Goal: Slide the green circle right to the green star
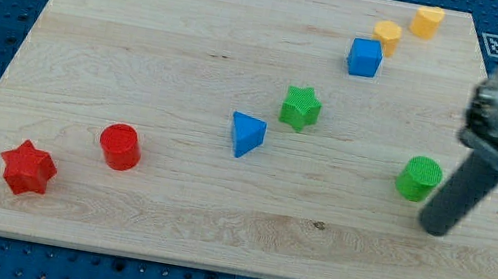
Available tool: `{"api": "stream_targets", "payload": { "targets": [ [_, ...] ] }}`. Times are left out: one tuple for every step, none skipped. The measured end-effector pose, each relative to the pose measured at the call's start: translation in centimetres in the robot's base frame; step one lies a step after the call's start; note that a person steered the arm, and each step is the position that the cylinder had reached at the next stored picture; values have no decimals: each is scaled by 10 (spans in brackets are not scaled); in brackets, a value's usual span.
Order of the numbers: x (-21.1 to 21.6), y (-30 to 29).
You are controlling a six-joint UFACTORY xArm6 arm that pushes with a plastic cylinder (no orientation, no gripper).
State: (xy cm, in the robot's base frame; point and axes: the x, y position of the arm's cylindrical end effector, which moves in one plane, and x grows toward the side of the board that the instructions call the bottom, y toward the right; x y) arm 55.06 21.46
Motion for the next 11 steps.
{"api": "stream_targets", "payload": {
  "targets": [
    [-1, 29],
    [-1, 29],
    [-8, 21],
    [-11, 1],
    [-11, -13],
    [-16, -14],
    [-26, -15],
    [-32, -29],
    [-43, -34],
    [-55, -35],
    [-67, -39]
  ]
}}
